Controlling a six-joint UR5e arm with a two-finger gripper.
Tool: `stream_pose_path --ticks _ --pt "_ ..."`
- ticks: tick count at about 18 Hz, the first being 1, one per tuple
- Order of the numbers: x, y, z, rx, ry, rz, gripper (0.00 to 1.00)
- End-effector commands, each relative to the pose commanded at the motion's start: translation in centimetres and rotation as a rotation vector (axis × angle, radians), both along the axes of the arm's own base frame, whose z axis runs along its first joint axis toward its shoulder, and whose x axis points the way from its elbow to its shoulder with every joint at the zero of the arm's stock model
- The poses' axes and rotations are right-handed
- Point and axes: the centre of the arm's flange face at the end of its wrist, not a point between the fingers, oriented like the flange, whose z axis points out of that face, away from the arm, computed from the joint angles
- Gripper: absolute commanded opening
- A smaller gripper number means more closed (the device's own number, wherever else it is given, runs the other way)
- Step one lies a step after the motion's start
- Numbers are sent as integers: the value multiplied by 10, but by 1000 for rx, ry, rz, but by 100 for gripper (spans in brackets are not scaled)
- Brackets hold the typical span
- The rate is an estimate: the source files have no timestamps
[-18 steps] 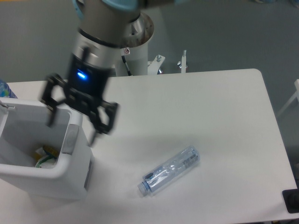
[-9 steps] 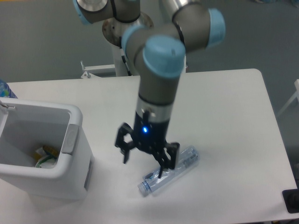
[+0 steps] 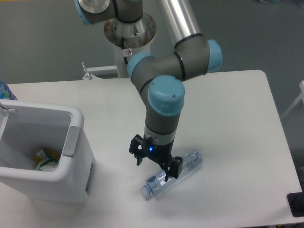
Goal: Place the trash in the trash can
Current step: 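Move the open gripper back over the clear plastic bottle, then lower the gripper around the bottle's capped end and close on it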
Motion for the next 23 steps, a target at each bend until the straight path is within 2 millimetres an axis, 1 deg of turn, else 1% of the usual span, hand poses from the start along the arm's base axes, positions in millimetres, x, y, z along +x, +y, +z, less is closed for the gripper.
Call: stream_pose_path --ticks 2,3,6,7,10,11,14,15,17,19,20,21,23 --pt "-1 11 -6 -27 36 -15 100" --pt "-3 13 -11 -35 39 -24 100" --pt "-3 12 -29 -80 48 -49 100" --pt "-1 14 -33 -92 52 -56 100" --pt "-3 17 -43 -107 65 -57 100" --pt "3 23 -50 -112 65 -68 100" --pt "6 27 -62 -116 65 -74 100" --pt "10 30 -67 -120 64 -80 100" --pt "12 31 -76 -133 58 -82 100" --pt "12 31 -81 -138 53 -81 99" --pt "13 33 -82 -137 54 -84 92" --pt "14 34 -81 -135 56 -87 81" --pt "13 34 -81 -134 57 -85 72"
